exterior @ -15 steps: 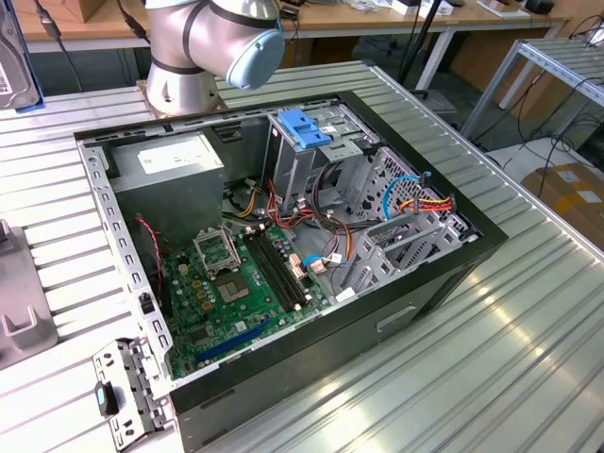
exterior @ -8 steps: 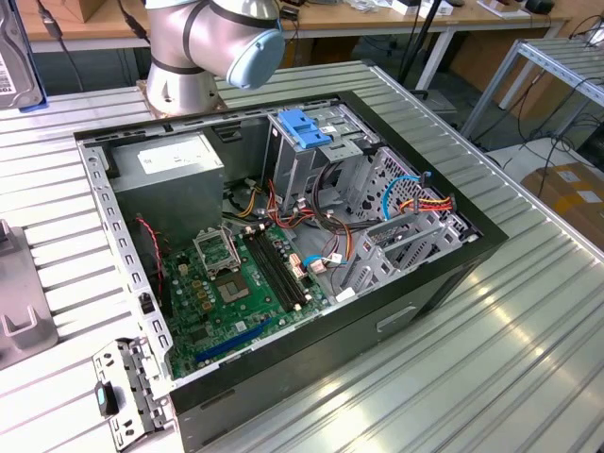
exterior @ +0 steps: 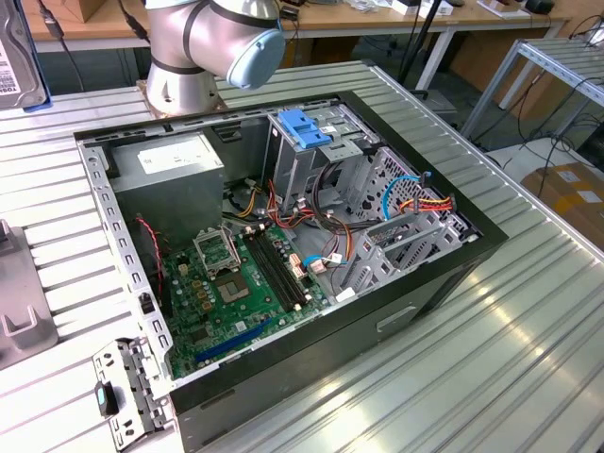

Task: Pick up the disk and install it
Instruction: 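Pick up the disk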

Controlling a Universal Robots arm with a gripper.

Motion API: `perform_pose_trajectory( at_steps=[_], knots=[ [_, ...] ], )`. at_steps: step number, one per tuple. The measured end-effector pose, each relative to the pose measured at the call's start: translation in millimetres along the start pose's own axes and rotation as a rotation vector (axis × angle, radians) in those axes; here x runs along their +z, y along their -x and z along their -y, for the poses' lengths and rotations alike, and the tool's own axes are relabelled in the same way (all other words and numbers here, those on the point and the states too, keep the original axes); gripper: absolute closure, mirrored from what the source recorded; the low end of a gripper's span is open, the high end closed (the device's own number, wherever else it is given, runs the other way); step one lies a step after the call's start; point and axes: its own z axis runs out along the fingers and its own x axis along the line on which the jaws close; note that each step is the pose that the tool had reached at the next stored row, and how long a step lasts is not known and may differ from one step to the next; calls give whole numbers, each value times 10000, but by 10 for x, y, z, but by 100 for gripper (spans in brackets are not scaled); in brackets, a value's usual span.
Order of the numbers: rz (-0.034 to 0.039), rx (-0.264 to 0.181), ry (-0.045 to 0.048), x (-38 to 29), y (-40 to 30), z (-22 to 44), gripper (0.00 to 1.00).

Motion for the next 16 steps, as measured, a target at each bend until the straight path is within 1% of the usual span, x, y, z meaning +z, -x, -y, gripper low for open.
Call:
perform_pose_trajectory(
  at_steps=[16],
  knots=[
    [0, 0, 0, -1, -6, 86, 63]
  ],
)
